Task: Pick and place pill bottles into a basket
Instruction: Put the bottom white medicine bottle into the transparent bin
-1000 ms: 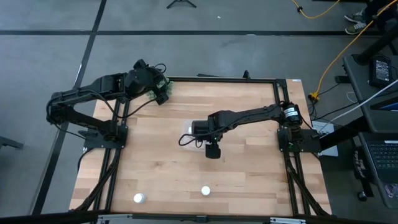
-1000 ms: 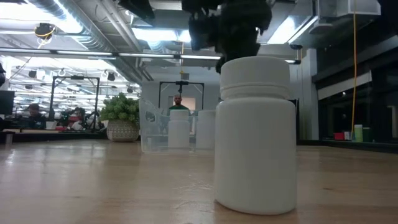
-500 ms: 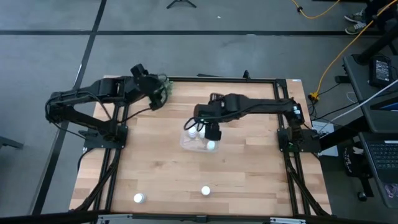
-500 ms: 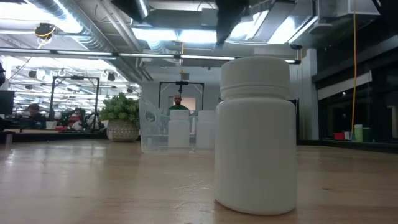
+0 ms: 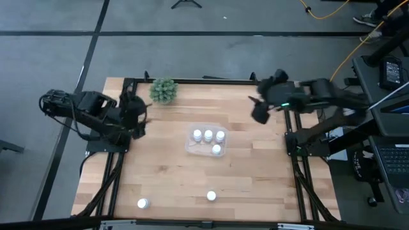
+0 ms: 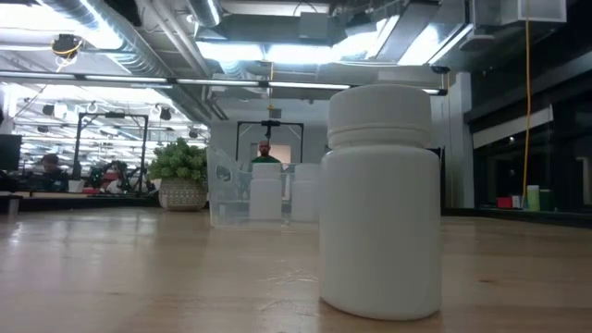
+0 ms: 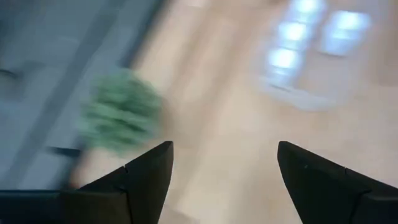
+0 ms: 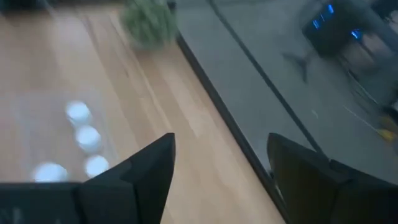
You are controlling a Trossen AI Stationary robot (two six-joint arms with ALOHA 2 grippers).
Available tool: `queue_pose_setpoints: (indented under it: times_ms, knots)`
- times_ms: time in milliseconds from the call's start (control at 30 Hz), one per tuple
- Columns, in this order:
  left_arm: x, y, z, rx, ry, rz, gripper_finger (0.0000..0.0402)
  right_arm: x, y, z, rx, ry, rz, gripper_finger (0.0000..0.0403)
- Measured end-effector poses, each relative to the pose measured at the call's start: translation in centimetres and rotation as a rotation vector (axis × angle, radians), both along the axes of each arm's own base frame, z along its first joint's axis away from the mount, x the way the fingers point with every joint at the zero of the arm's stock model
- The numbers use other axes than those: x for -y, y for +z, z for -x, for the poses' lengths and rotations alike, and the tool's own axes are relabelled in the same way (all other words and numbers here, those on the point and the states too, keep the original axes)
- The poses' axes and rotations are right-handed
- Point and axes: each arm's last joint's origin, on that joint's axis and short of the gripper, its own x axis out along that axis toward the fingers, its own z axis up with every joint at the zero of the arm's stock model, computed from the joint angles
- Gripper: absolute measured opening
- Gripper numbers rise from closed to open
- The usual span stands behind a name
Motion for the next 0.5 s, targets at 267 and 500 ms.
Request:
queue_pose_setpoints:
  times_ms: [267,500]
  knots:
    - [6.2,-2.6,-2.8,-0.218,-0.15,0.366,0.0281,0.7,-2.8,5.5,0.23,0.16,0.049,0.0255]
    - [10.0,-7.1,-4.9,-0.529,0.039,0.576,0.0299,1.2,-6.7,6.3,0.275,0.227,0.056,0.0255]
